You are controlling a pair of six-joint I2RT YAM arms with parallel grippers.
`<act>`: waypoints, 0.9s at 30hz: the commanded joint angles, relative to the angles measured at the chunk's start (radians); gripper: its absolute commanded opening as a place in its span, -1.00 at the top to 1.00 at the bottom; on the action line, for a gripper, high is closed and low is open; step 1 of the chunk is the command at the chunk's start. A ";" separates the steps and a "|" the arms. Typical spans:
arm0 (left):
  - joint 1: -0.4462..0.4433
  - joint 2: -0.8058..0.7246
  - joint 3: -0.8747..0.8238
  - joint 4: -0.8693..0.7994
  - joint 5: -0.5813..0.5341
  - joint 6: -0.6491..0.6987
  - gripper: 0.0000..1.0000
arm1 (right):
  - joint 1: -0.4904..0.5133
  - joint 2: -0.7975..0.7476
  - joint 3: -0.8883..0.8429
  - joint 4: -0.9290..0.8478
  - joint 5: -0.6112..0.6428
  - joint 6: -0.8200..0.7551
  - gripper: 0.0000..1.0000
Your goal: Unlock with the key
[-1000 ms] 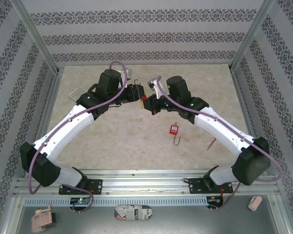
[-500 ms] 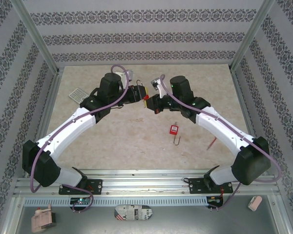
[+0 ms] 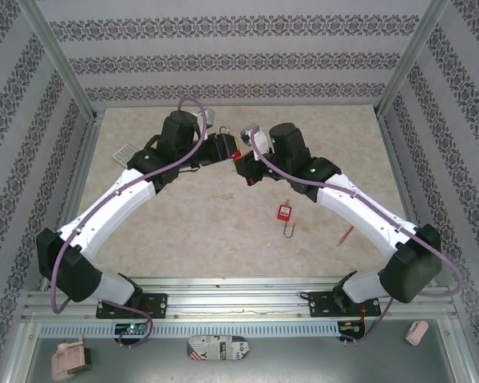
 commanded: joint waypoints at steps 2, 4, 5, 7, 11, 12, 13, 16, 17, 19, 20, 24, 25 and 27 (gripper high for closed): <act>-0.006 0.045 0.095 -0.122 0.047 -0.024 1.00 | 0.044 0.034 0.022 -0.028 0.205 -0.069 1.00; -0.006 0.067 0.117 -0.148 0.053 -0.023 1.00 | 0.069 0.042 0.031 -0.037 0.267 -0.089 1.00; -0.005 0.079 0.129 -0.158 0.058 -0.026 1.00 | 0.083 0.046 0.038 -0.043 0.301 -0.098 1.00; -0.006 0.098 0.139 -0.163 0.068 -0.034 1.00 | 0.111 0.056 0.051 -0.051 0.367 -0.117 1.00; -0.005 0.135 0.174 -0.192 0.078 -0.038 1.00 | 0.189 0.081 0.078 -0.063 0.525 -0.168 1.00; -0.005 0.142 0.181 -0.197 0.079 -0.039 1.00 | 0.207 0.090 0.087 -0.070 0.551 -0.181 1.00; -0.004 0.151 0.190 -0.203 0.082 -0.039 1.00 | 0.226 0.101 0.097 -0.075 0.590 -0.194 1.00; -0.001 0.175 0.204 -0.211 0.100 -0.047 1.00 | 0.273 0.130 0.116 -0.077 0.673 -0.225 1.00; -0.002 0.182 0.210 -0.216 0.103 -0.048 1.00 | 0.285 0.135 0.116 -0.071 0.696 -0.233 1.00; 0.000 0.190 0.213 -0.221 0.113 -0.053 1.00 | 0.309 0.145 0.114 -0.056 0.733 -0.250 1.00; 0.001 0.195 0.215 -0.222 0.122 -0.055 1.00 | 0.321 0.151 0.117 -0.051 0.751 -0.261 1.00; 0.005 0.200 0.219 -0.235 0.130 -0.052 1.00 | 0.336 0.172 0.120 -0.045 0.768 -0.263 1.00; 0.006 0.194 0.213 -0.232 0.128 -0.051 1.00 | 0.336 0.167 0.109 -0.034 0.774 -0.262 1.00; 0.016 0.186 0.196 -0.227 0.134 -0.055 1.00 | 0.334 0.147 0.082 -0.005 0.772 -0.259 1.00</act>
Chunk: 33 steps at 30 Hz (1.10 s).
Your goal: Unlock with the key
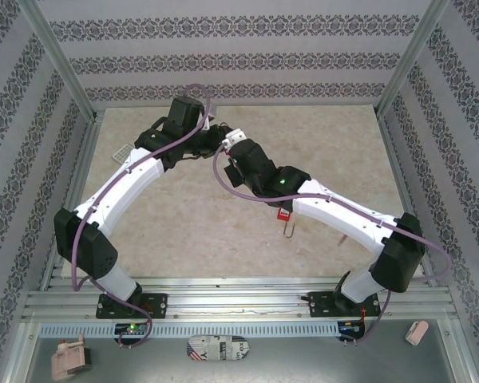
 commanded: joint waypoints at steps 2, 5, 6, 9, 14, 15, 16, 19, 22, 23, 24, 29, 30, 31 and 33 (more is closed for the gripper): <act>-0.030 0.014 -0.013 -0.030 0.073 -0.066 1.00 | 0.081 0.013 -0.058 0.101 0.008 -0.211 1.00; -0.022 0.025 -0.010 -0.021 0.101 -0.078 1.00 | 0.088 -0.012 -0.094 0.139 0.003 -0.237 1.00; -0.020 0.030 -0.005 -0.019 0.112 -0.082 1.00 | 0.093 -0.015 -0.101 0.150 0.006 -0.249 1.00; -0.007 0.052 0.022 -0.026 0.147 -0.088 1.00 | 0.103 -0.013 -0.109 0.160 0.026 -0.269 1.00; 0.004 0.074 0.070 -0.057 0.180 -0.084 1.00 | 0.124 -0.007 -0.129 0.193 0.046 -0.312 1.00; 0.003 0.078 0.071 -0.057 0.189 -0.088 1.00 | 0.132 -0.003 -0.128 0.196 0.054 -0.328 1.00; 0.005 0.084 0.074 -0.059 0.198 -0.091 1.00 | 0.146 0.005 -0.123 0.202 0.068 -0.353 1.00; 0.005 0.100 0.096 -0.082 0.210 -0.082 1.00 | 0.177 0.041 -0.096 0.195 0.115 -0.424 1.00; 0.005 0.105 0.106 -0.095 0.213 -0.080 1.00 | 0.214 0.086 -0.073 0.195 0.177 -0.505 1.00; 0.005 0.108 0.107 -0.097 0.216 -0.084 1.00 | 0.227 0.102 -0.065 0.196 0.204 -0.531 1.00; 0.005 0.111 0.110 -0.100 0.216 -0.082 1.00 | 0.237 0.122 -0.051 0.189 0.229 -0.543 1.00; 0.005 0.098 0.081 -0.081 0.215 -0.087 1.00 | 0.235 0.129 -0.043 0.188 0.224 -0.511 1.00; 0.005 0.095 0.072 -0.074 0.217 -0.089 1.00 | 0.233 0.130 -0.041 0.187 0.227 -0.505 1.00; 0.005 0.092 0.067 -0.071 0.216 -0.090 1.00 | 0.230 0.133 -0.041 0.187 0.228 -0.503 1.00; 0.004 0.087 0.055 -0.070 0.213 -0.087 1.00 | 0.226 0.125 -0.045 0.182 0.219 -0.495 1.00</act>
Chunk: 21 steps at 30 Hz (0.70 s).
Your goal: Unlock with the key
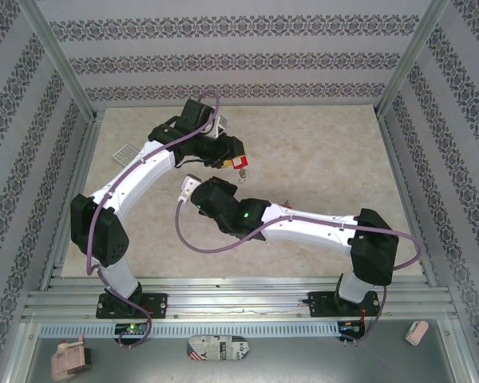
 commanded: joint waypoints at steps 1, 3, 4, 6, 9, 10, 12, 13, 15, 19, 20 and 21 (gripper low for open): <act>0.000 -0.038 -0.014 0.052 0.023 -0.016 1.00 | -0.020 -0.016 0.024 0.011 -0.018 -0.006 1.00; 0.001 -0.047 -0.032 0.062 0.022 -0.018 1.00 | -0.026 -0.025 0.017 0.005 -0.017 0.004 1.00; 0.002 -0.050 -0.042 0.069 0.023 -0.021 1.00 | -0.029 -0.029 0.012 0.003 -0.019 0.009 1.00; 0.005 -0.058 -0.063 0.078 0.022 -0.021 1.00 | -0.041 -0.045 0.000 -0.004 -0.021 0.025 0.79; 0.007 -0.070 -0.090 0.095 0.020 -0.026 1.00 | -0.055 -0.077 -0.026 -0.001 -0.038 0.053 0.47; 0.007 -0.074 -0.096 0.100 0.020 -0.028 1.00 | -0.061 -0.088 -0.034 -0.004 -0.052 0.066 0.43; 0.007 -0.081 -0.104 0.104 0.016 -0.024 1.00 | -0.079 -0.120 -0.054 -0.008 -0.090 0.101 0.32; 0.008 -0.084 -0.107 0.105 0.013 -0.022 1.00 | -0.089 -0.134 -0.061 -0.010 -0.104 0.118 0.26; 0.010 -0.093 -0.122 0.118 0.010 -0.024 1.00 | -0.115 -0.172 -0.075 -0.025 -0.167 0.166 0.14; 0.014 -0.114 -0.158 0.156 0.001 -0.016 1.00 | -0.177 -0.269 -0.122 -0.035 -0.302 0.265 -0.20; 0.014 -0.123 -0.171 0.167 -0.006 -0.012 1.00 | -0.202 -0.301 -0.137 -0.037 -0.342 0.300 -0.26; 0.015 -0.133 -0.186 0.184 -0.009 -0.011 1.00 | -0.232 -0.338 -0.154 -0.038 -0.390 0.341 -0.31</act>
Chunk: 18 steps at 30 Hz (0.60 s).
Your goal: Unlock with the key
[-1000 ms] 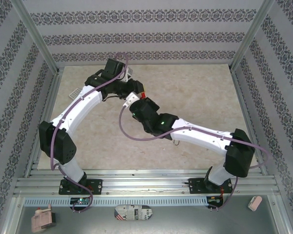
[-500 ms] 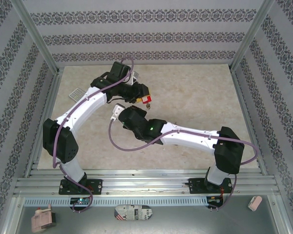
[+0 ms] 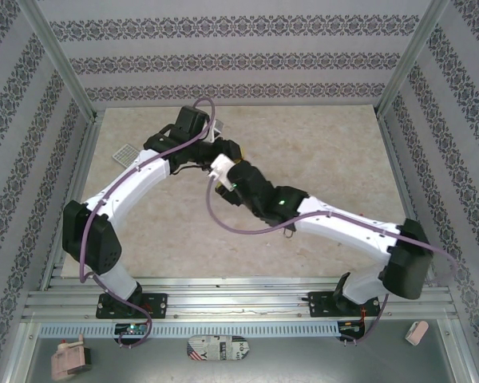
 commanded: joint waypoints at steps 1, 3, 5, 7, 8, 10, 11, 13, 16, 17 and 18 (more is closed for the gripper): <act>0.014 -0.054 -0.049 0.077 -0.003 0.009 1.00 | -0.090 -0.122 -0.049 -0.005 -0.179 0.180 -0.36; 0.014 -0.081 -0.097 0.150 -0.002 -0.008 1.00 | -0.189 -0.192 -0.083 -0.002 -0.334 0.298 -0.40; 0.014 -0.103 -0.126 0.199 -0.009 -0.013 1.00 | -0.292 -0.238 -0.115 0.024 -0.500 0.411 -0.40; 0.014 -0.129 -0.153 0.251 -0.017 -0.011 1.00 | -0.368 -0.256 -0.137 0.051 -0.661 0.494 -0.39; 0.014 -0.144 -0.171 0.285 -0.019 -0.017 1.00 | -0.390 -0.256 -0.144 0.061 -0.732 0.521 -0.37; 0.014 -0.166 -0.196 0.341 -0.012 -0.023 1.00 | -0.403 -0.242 -0.149 0.072 -0.840 0.546 -0.36; 0.014 -0.178 -0.216 0.384 -0.006 -0.030 1.00 | -0.403 -0.228 -0.153 0.073 -0.867 0.553 -0.32; 0.014 -0.203 -0.259 0.469 -0.003 -0.053 1.00 | -0.405 -0.209 -0.170 0.097 -0.900 0.566 -0.26; 0.015 -0.227 -0.295 0.535 0.007 -0.070 1.00 | -0.406 -0.189 -0.208 0.172 -0.927 0.606 -0.24; 0.013 -0.234 -0.304 0.555 0.011 -0.075 1.00 | -0.407 -0.183 -0.214 0.192 -0.931 0.616 -0.23; 0.014 -0.240 -0.314 0.571 0.014 -0.078 1.00 | -0.408 -0.175 -0.215 0.203 -0.929 0.619 -0.21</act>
